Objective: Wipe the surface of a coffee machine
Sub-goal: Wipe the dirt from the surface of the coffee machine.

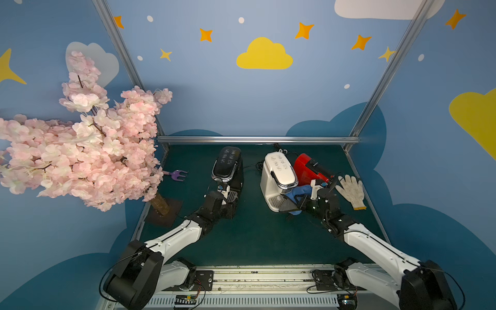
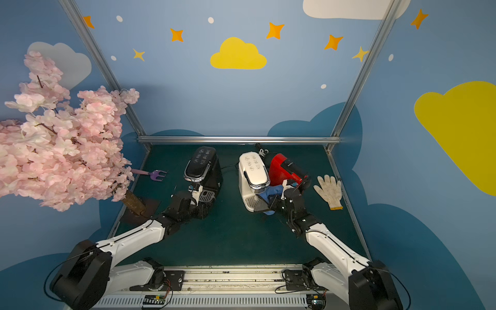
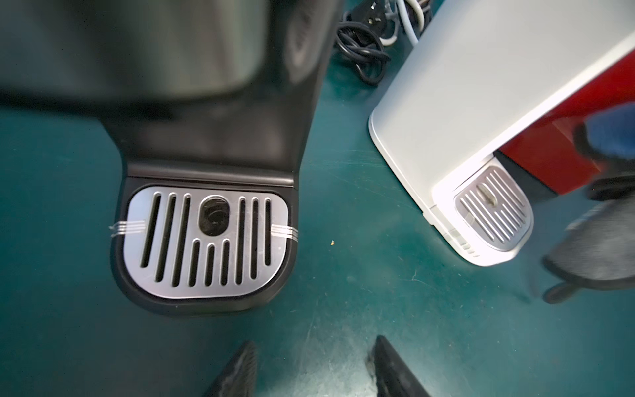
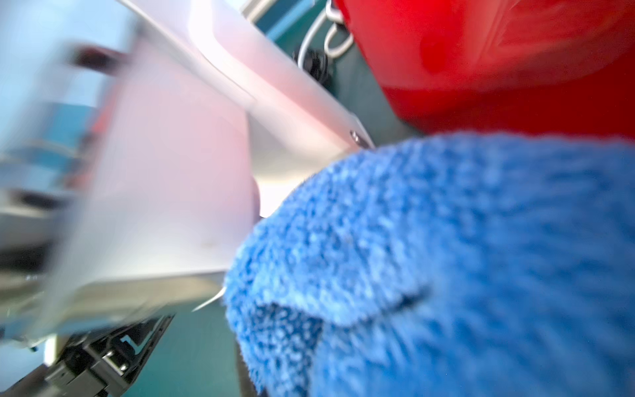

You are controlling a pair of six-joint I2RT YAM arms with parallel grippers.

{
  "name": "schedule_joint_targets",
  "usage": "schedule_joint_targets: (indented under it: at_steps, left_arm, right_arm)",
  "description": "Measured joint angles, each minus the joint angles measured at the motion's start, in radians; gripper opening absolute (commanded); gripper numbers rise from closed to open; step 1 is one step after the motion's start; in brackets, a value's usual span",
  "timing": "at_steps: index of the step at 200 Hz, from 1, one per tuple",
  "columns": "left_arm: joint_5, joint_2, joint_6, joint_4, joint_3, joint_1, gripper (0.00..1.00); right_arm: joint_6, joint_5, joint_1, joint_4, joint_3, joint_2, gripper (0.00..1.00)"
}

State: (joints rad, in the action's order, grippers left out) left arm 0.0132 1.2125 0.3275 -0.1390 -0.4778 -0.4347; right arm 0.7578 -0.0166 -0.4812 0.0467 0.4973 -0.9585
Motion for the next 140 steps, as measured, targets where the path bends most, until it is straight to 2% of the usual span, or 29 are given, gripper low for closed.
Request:
schedule_joint_targets:
  at_steps: [26,47,90,140]
  left_arm:
    - [-0.040,0.002,0.033,-0.002,0.007,0.061,0.56]
    - [-0.080,0.019,0.056,-0.016,0.016,0.100,0.55]
    - [-0.106,0.018,0.077,-0.020,0.039,0.122,0.55]
    - [-0.016,-0.158,0.098,-0.026,0.102,0.161,0.54]
  right_arm:
    - [-0.067,0.055,0.001,-0.075,-0.008,0.157,0.00]
    - [-0.131,0.074,0.001,-0.164,0.029,0.224,0.00]
    - [-0.226,0.056,0.000,-0.285,0.151,0.261,0.00]
    - [-0.300,-0.002,-0.050,-0.358,0.351,0.196,0.00]
